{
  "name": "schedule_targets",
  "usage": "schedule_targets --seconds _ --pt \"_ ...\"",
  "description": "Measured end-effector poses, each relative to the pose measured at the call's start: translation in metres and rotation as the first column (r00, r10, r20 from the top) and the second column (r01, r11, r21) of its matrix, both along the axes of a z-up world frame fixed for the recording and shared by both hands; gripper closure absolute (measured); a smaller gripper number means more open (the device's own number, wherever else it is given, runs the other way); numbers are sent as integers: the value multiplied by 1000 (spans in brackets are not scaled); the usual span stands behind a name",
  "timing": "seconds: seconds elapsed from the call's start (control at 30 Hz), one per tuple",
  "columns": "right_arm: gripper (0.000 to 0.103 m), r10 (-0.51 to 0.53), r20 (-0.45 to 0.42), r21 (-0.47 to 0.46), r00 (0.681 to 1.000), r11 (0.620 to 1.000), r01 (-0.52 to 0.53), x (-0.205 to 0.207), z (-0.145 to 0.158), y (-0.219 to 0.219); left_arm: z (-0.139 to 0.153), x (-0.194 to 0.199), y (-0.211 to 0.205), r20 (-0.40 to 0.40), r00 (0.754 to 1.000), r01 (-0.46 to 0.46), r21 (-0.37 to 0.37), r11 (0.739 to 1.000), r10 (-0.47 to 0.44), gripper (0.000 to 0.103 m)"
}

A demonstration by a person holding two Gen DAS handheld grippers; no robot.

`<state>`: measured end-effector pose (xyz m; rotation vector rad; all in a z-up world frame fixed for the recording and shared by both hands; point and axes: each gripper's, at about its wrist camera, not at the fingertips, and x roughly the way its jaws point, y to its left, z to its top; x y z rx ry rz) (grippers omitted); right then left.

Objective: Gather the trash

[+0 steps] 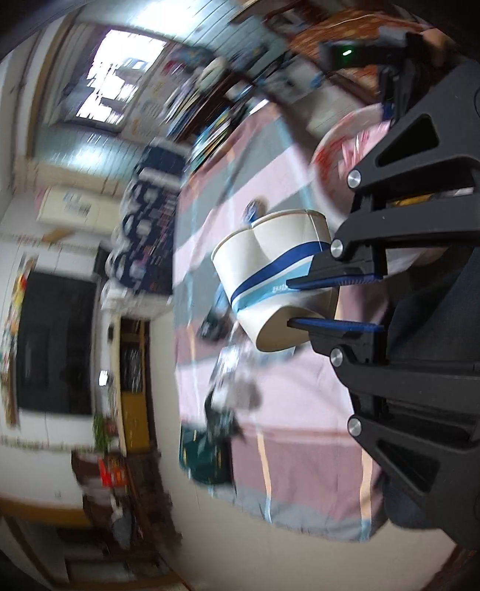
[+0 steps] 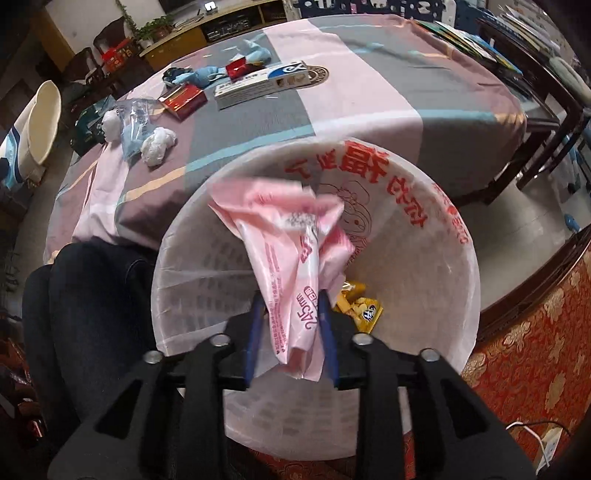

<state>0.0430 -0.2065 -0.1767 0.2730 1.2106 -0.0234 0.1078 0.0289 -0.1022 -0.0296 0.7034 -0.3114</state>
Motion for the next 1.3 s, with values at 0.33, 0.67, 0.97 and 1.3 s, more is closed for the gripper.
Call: schedule_targets --seconds 0.33,0.67,0.97,1.3 --pt "26 -282 202 25 938 959 283 -31 59 -87 -65 -20 -137 -233 847 496 22 868 -478 82" --pt "24 -337 178 92 924 941 326 -28 47 -94 -69 -20 -118 -215 914 379 141 915 -345 15" --pt "6 -256 417 -24 872 956 292 -31 88 -53 -44 4 -52 -92 994 76 171 982 -60 15" --pt "3 -154 476 -141 866 958 248 -21 95 -20 -41 15 -21 -87 995 -33 139 990 45 15"
